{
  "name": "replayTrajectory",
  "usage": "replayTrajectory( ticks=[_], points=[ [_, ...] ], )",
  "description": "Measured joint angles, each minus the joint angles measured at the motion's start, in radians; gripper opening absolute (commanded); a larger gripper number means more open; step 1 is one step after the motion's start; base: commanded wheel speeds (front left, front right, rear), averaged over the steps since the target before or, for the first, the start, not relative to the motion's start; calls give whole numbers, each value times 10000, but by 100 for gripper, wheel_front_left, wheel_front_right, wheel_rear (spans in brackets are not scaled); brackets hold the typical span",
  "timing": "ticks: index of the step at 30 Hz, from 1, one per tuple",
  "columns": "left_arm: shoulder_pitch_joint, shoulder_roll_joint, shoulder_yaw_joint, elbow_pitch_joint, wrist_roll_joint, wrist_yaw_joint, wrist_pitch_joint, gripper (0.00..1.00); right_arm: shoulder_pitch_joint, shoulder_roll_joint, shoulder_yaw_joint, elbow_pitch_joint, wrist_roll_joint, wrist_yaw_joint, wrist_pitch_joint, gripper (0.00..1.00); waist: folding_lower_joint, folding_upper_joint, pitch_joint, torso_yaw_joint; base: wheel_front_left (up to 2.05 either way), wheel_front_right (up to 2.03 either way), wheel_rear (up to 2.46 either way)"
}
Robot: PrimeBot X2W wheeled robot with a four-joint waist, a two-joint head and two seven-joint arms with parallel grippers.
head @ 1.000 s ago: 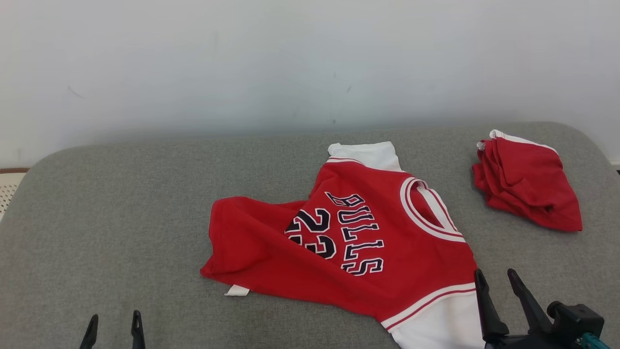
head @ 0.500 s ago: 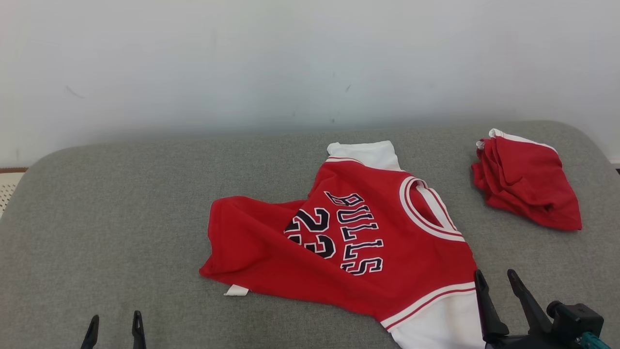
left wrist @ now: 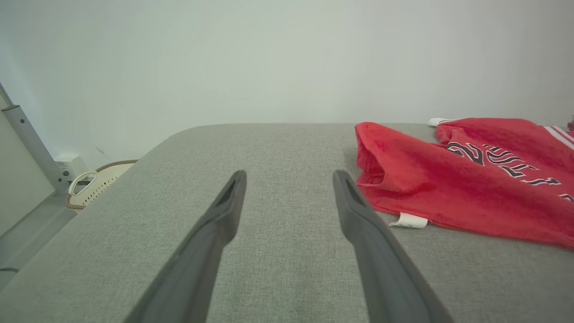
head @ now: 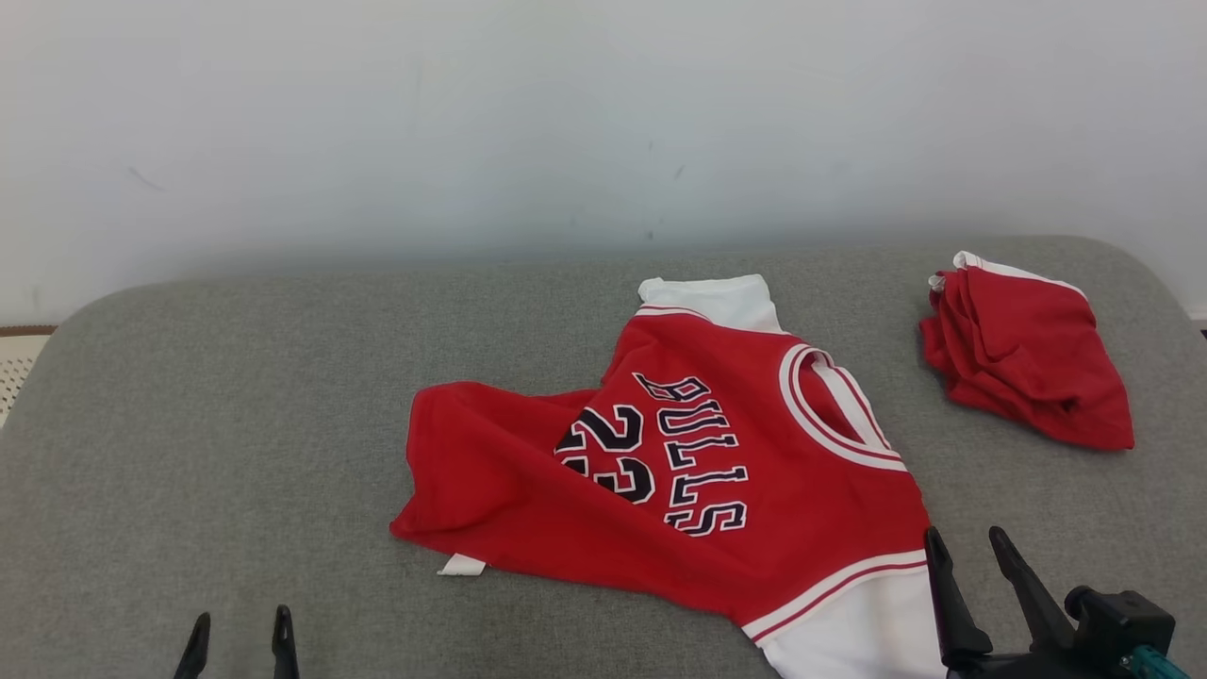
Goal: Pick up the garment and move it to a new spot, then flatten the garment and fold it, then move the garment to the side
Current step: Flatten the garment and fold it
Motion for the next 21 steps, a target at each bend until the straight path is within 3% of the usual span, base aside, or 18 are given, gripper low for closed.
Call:
replayTrajectory(
  ticks=[9, 14, 21],
  points=[
    [-652, 261, -520, 872, -811, -1315, 322, 100, 13, -132, 69, 67, 4, 0, 347, 100, 0, 0, 12, -99, 0, 0, 0],
    [-1322, 957, -871, 1776, -865, -2059, 867, 100, -1, -326, 399, 84, 146, 0, 851, 100, 0, 0, 174, -422, 0, 0, 0],
    [-2067, 1864, -1666, 2569, -1041, -2479, 1350, 100, 3, -562, 711, 163, 464, 0, 1244, 100, 0, 1, 711, -899, 0, 0, 0]
  ],
)
